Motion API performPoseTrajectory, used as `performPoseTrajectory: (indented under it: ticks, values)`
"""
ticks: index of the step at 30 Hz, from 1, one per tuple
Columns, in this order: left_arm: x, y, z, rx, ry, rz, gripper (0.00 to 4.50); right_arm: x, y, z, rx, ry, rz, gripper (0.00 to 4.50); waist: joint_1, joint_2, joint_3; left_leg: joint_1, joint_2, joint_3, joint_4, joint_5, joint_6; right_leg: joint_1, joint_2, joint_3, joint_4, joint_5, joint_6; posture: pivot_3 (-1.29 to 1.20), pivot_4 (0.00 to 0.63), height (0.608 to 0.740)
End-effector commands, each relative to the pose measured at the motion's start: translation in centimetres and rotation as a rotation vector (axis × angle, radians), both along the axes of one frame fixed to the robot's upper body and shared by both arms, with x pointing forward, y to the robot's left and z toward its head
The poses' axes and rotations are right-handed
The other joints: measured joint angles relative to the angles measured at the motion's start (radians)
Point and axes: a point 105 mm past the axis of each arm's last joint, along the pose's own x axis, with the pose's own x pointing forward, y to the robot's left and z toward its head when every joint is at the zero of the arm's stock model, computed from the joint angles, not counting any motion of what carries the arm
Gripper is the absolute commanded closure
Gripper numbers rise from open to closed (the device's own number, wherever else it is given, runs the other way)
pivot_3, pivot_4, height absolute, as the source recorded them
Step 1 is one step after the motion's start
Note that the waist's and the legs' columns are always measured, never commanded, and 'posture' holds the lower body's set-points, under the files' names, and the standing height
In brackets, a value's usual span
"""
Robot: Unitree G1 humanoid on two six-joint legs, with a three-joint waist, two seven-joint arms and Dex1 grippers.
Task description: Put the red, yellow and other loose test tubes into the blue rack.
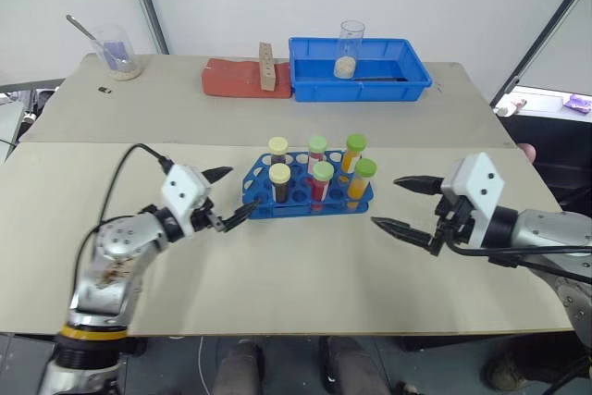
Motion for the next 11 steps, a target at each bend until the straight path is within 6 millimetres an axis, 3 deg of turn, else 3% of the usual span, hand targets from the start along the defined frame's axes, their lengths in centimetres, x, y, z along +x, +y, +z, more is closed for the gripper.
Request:
performPoseTrajectory:
  ticks: [1, 4, 11]
  values:
    - [-2.2, 0.6, 1.9, 0.075, -0.023, -0.007, 0.08, -0.6, -1.4, 1.3, -0.016, -0.037, 0.063, 0.4, -0.001, 0.0, 0.0, 0.0, 0.0, 0.0, 0.0, 0.0, 0.0, 0.0, 0.0, 0.0, 0.0, 0.0, 0.0, 0.0, 0.15, 0.74]
    - [-3.8, 0.7, 1.7, 0.085, 0.029, -0.039, 0.08, -1.0, -2.4, 1.2, -0.009, 0.023, 0.093, 0.4, 0.0, 0.0, 0.0, 0.001, 0.0, 0.002, -0.001, 0.0, 0.0, 0.0, -0.002, 0.0, -0.001, 0.0, 0.0, 0.0, 0.15, 0.74]
    - [-4.0, 0.7, 0.8, 0.051, 0.064, -0.033, 0.08, -1.1, -3.2, 1.2, -0.029, 0.037, 0.093, 0.4, 0.002, 0.0, 0.0, 0.002, 0.0, 0.002, -0.001, 0.0, 0.0, 0.0, -0.001, 0.0, 0.0, 0.0, -0.001, 0.0, 0.15, 0.74]
